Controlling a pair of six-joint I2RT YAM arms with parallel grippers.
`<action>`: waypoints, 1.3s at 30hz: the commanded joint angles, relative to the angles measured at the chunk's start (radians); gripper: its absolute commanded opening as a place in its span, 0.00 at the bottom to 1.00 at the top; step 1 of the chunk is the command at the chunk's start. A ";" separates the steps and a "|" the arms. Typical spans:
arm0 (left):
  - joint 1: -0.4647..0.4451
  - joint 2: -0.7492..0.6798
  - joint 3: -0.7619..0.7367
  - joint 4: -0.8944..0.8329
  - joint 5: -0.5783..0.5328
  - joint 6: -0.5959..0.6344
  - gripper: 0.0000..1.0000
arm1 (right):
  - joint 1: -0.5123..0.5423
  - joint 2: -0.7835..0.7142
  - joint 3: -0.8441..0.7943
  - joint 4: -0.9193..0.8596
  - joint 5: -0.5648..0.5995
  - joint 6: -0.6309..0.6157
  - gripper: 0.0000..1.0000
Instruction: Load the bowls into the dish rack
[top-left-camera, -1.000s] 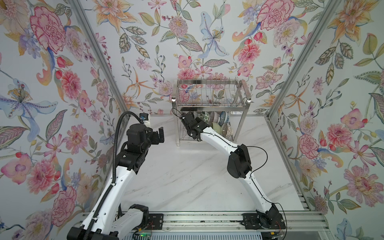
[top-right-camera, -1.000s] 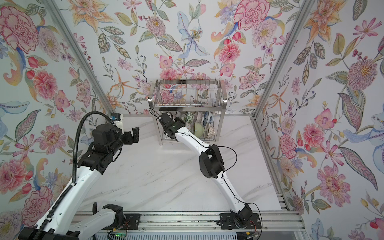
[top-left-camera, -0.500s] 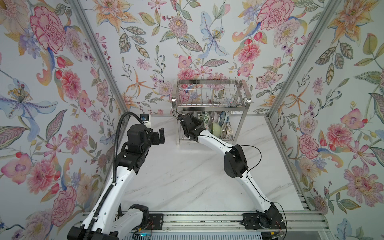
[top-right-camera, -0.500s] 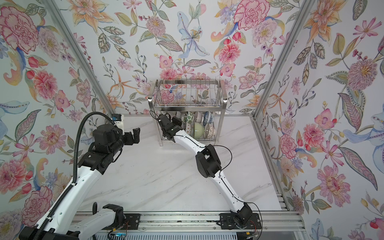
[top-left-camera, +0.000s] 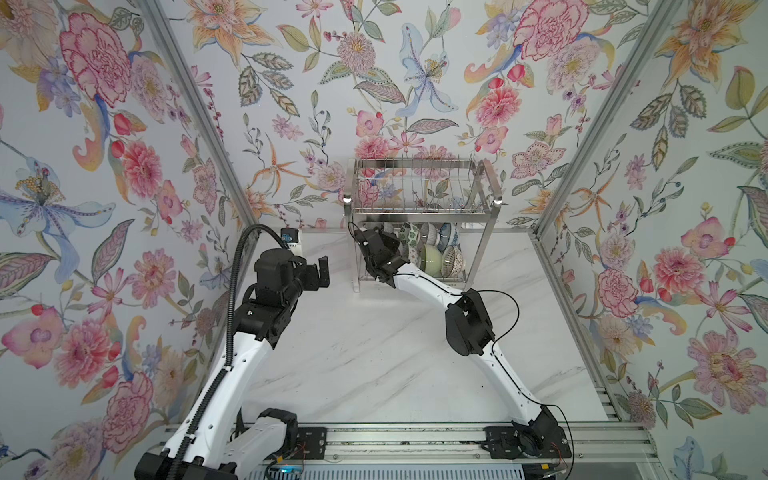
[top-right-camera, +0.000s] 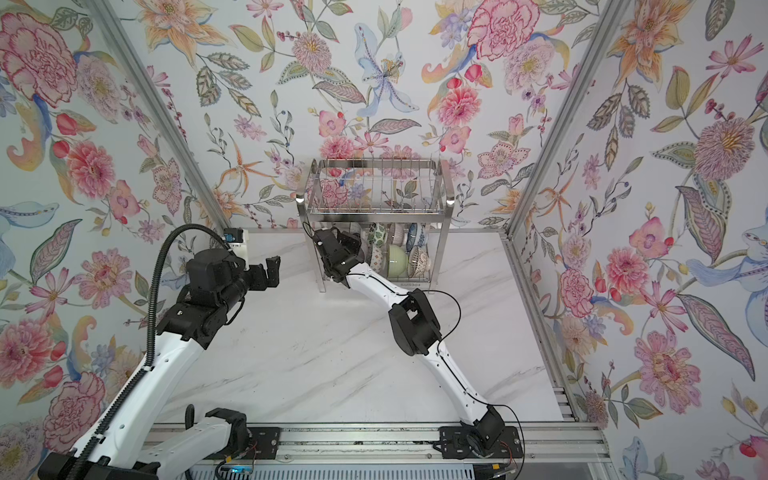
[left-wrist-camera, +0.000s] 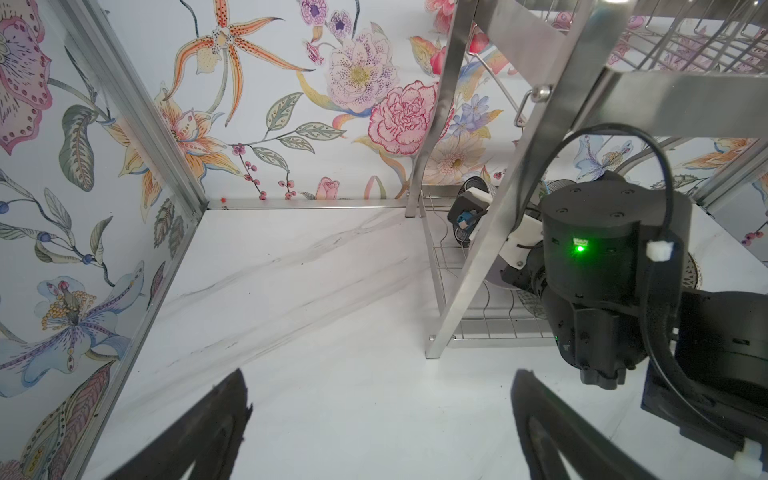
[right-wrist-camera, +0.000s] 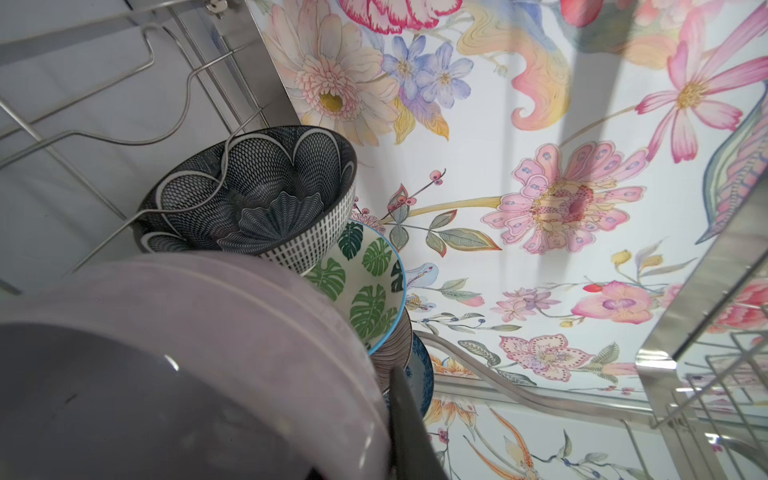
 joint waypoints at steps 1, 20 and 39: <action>0.011 -0.010 -0.012 0.002 0.009 -0.002 0.99 | 0.001 0.017 -0.003 0.095 0.020 -0.042 0.00; 0.012 -0.019 -0.019 0.000 0.009 -0.007 0.99 | -0.010 0.057 -0.001 0.116 0.020 -0.091 0.00; 0.012 -0.033 -0.026 -0.009 0.003 -0.010 0.99 | -0.022 0.101 -0.048 0.264 0.035 -0.183 0.00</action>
